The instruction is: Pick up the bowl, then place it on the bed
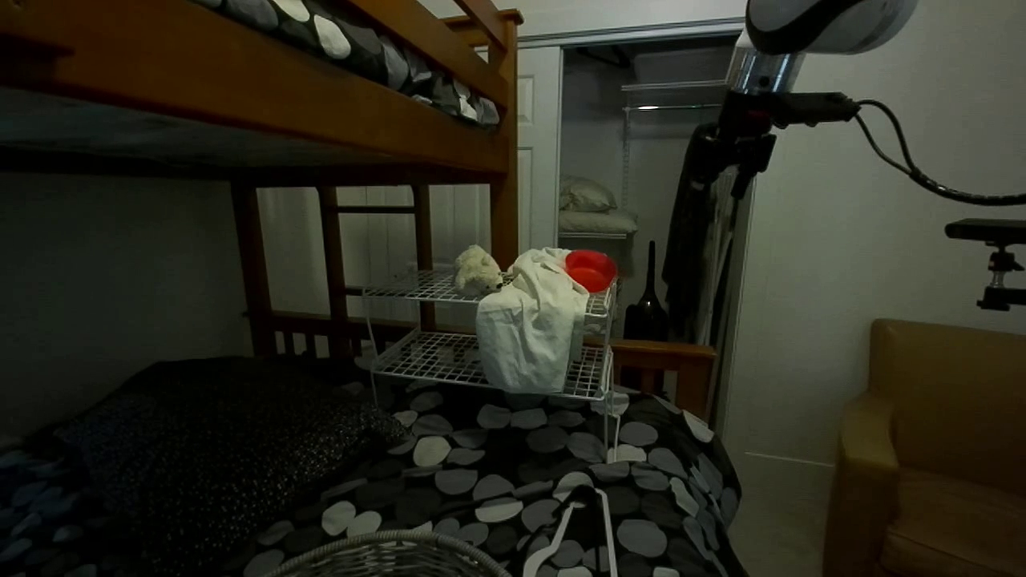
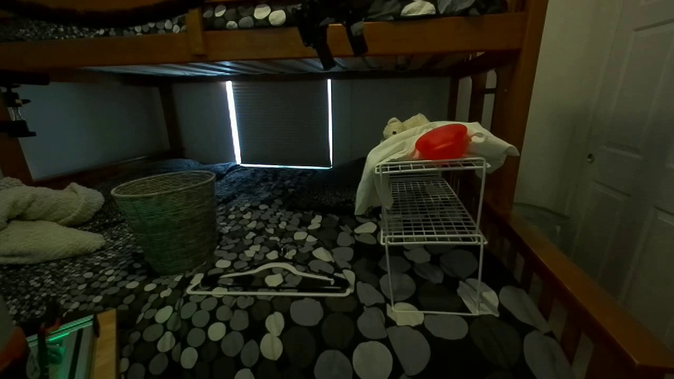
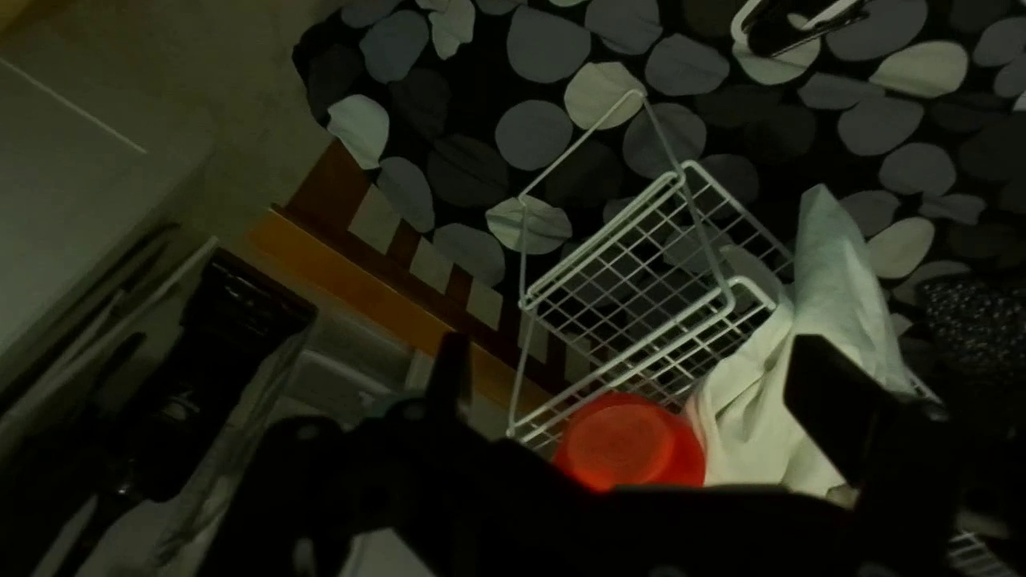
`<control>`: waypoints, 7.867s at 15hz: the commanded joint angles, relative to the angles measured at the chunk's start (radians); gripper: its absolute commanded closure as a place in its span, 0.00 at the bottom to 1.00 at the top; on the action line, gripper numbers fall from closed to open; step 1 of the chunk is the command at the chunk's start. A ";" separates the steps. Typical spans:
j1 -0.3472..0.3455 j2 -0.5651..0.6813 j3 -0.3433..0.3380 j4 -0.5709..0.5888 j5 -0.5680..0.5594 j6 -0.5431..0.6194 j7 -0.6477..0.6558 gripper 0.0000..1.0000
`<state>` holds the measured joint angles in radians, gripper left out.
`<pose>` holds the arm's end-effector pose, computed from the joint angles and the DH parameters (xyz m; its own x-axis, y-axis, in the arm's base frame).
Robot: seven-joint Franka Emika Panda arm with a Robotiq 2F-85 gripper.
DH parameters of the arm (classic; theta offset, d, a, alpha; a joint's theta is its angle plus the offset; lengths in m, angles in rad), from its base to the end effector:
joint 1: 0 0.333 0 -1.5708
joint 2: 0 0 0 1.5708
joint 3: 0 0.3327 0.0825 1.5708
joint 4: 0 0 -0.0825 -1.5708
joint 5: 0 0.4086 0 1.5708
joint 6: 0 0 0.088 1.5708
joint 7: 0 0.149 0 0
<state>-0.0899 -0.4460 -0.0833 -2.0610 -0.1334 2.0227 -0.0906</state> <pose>0.4727 -0.1025 0.6308 0.9236 -0.0182 0.3828 -0.0743 -0.9884 0.1324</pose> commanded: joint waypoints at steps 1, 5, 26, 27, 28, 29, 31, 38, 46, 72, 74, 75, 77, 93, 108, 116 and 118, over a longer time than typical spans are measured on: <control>0.020 0.143 -0.032 0.154 -0.030 -0.090 -0.183 0.00; 0.003 0.305 -0.059 0.337 -0.077 -0.186 -0.362 0.00; -0.158 0.880 -0.011 0.709 0.457 0.195 -0.595 0.00; -0.168 0.920 0.016 0.752 0.484 0.208 -0.587 0.00; -0.165 0.923 0.038 0.755 0.485 0.237 -0.573 0.00; -0.161 0.930 0.057 0.761 0.477 0.271 -0.568 0.00; -0.146 0.918 0.087 0.766 0.456 0.317 -0.538 0.00; -0.039 0.882 0.064 0.751 0.271 0.294 -0.297 0.50; -0.076 0.897 0.085 0.778 0.179 0.178 -0.474 0.00; -0.122 0.839 0.096 0.866 0.223 0.041 -0.613 0.98; -0.127 0.843 0.131 0.909 0.262 -0.001 -0.695 0.98; -0.121 0.865 0.157 0.922 0.306 -0.015 -0.726 0.98; -0.087 0.876 0.196 0.901 0.350 -0.018 -0.739 0.98; 0.100 0.930 0.291 0.814 0.275 0.059 -0.518 0.99; 0.254 0.850 0.267 0.573 0.274 0.033 -0.033 0.97; 0.280 0.945 0.280 0.502 0.285 0.107 -0.022 0.99; 0.312 0.984 0.275 0.466 0.257 0.177 0.010 0.99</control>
<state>0.1858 0.4990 0.1939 -1.5324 0.1450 2.1034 -0.1223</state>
